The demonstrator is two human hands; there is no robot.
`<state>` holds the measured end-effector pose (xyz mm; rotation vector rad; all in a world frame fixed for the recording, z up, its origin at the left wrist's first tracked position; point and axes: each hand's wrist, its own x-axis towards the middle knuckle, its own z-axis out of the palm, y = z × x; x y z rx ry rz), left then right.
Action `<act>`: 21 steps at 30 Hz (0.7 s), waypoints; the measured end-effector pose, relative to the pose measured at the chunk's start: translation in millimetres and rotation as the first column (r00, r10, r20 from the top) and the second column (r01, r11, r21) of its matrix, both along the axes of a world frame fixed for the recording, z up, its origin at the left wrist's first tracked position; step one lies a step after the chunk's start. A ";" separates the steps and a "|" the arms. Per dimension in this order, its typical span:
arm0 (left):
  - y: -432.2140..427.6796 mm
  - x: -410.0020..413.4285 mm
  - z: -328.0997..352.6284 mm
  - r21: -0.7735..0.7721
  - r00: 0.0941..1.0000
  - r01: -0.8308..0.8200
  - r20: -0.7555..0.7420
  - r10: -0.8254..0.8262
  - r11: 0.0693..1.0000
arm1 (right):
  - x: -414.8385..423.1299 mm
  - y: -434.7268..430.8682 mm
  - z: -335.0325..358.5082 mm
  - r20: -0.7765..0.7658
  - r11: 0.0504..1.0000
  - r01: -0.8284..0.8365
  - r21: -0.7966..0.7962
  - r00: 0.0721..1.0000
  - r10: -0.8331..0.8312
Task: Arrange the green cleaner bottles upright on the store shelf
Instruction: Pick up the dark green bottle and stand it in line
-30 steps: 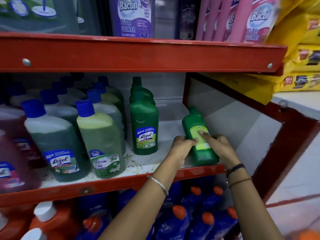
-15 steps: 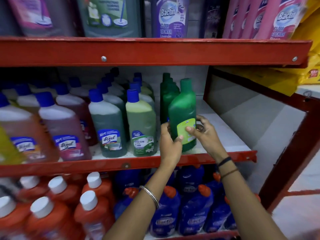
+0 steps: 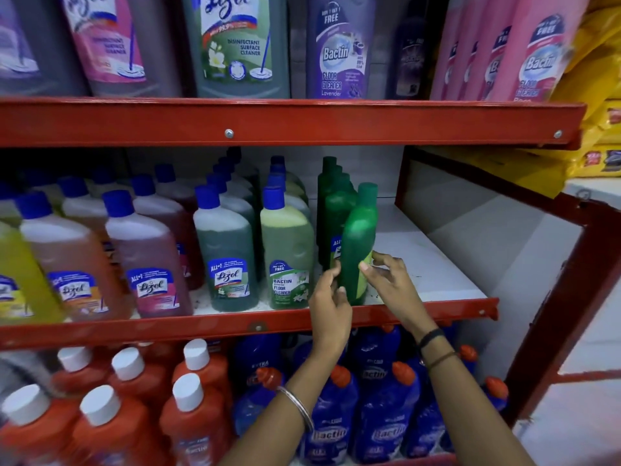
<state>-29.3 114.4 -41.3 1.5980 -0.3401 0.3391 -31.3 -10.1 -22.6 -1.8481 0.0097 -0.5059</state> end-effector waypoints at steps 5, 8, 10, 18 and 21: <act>5.0 -3.0 -1.8 -0.024 1.000 0.030 0.004 -0.030 0.999 | 4.0 12.1 8.0 0.008 0.990 0.026 -0.138 1.000 -0.025; 13.7 -1.8 -0.2 0.012 0.993 0.117 0.027 -0.118 0.993 | 8.0 11.8 11.2 0.059 0.999 0.001 -0.045 0.998 0.001; 15.7 0.7 -1.8 0.097 0.992 0.114 0.042 -0.118 0.989 | 12.3 8.8 11.3 0.068 0.998 -0.004 0.060 0.998 0.000; 9.0 3.4 3.6 0.226 0.983 0.162 -0.119 -0.138 0.961 | 21.3 -13.1 8.2 -0.027 0.938 -0.240 0.251 0.967 0.255; 9.1 4.1 7.4 0.271 0.986 0.153 -0.110 -0.127 0.950 | 20.4 -23.1 4.1 -0.030 0.936 -0.248 0.250 0.964 0.264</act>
